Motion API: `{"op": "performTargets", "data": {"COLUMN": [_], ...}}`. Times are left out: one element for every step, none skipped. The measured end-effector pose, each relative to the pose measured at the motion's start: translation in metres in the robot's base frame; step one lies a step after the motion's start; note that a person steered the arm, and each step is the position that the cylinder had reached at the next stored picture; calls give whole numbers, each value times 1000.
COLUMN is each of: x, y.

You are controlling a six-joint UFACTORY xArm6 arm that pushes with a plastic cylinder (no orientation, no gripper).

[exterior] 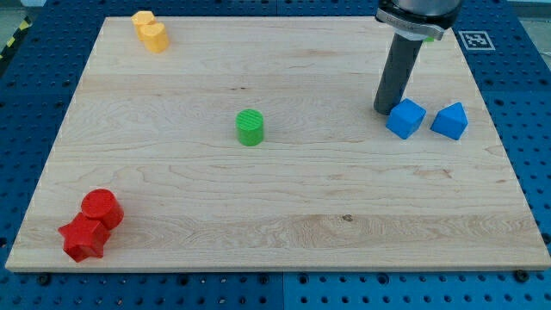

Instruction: Push the blue cube into the blue triangle

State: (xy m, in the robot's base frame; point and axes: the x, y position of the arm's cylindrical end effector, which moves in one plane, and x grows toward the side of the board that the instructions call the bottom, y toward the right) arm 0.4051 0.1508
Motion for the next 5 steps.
{"op": "performTargets", "data": {"x": [0, 1, 16, 32, 34], "y": [-2, -24, -29, -28, -18]}}
